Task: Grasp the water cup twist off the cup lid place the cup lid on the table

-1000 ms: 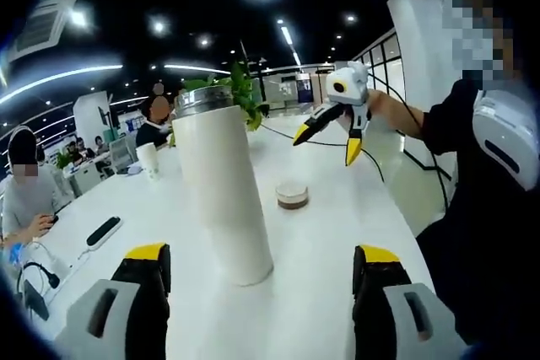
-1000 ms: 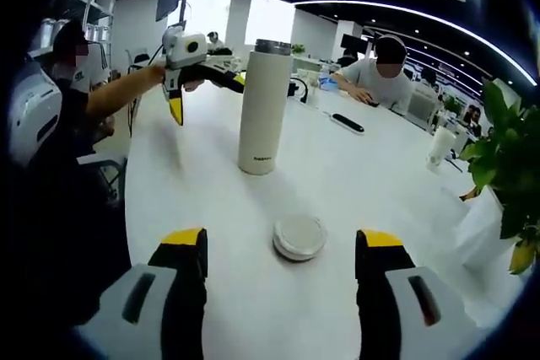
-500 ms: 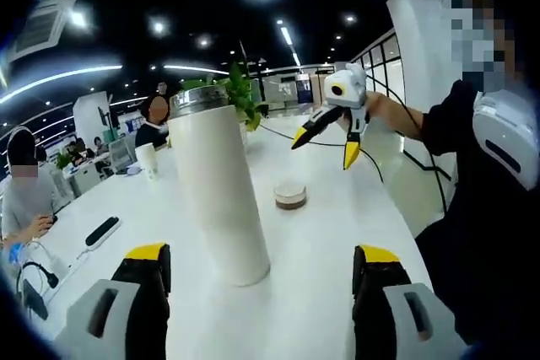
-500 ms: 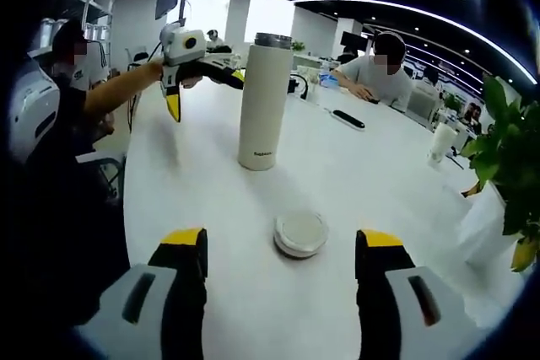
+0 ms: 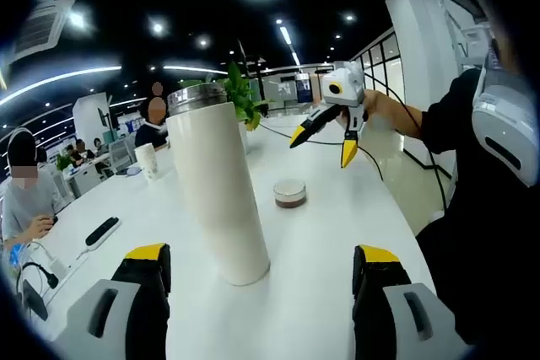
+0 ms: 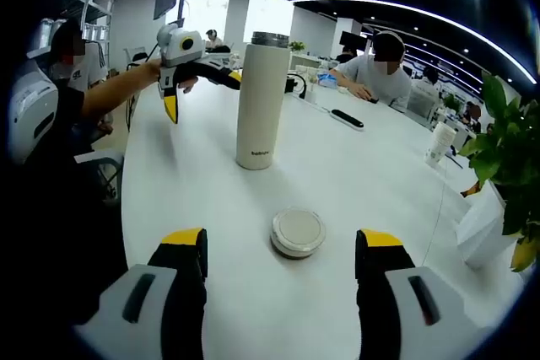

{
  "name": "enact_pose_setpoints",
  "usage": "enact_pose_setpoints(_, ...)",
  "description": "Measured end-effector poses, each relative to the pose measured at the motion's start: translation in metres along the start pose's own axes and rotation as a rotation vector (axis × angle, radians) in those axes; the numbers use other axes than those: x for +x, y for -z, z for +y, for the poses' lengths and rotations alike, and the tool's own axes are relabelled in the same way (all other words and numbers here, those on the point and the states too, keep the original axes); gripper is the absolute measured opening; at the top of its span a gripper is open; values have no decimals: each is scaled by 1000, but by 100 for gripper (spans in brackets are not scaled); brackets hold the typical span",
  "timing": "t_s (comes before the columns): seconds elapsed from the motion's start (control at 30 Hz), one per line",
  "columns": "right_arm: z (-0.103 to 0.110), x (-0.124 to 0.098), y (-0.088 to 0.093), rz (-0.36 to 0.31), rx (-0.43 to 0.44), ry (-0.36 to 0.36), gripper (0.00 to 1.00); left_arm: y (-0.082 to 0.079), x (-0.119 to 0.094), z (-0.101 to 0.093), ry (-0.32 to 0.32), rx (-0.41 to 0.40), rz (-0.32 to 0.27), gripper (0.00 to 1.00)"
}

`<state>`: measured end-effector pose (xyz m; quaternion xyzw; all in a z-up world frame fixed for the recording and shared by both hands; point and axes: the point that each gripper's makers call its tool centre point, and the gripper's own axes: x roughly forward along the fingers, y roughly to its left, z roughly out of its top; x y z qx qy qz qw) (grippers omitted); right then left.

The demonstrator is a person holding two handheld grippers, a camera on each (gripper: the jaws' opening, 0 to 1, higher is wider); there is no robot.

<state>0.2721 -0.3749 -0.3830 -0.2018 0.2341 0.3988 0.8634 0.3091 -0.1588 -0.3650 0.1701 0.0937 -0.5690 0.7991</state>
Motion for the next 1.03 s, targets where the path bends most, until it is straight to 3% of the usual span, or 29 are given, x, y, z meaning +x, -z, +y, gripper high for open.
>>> enact_pose_setpoints(1.03, -13, -3, 0, 2, 1, 21, 73, 1, 1, -1, -1, 5, -7, 88)
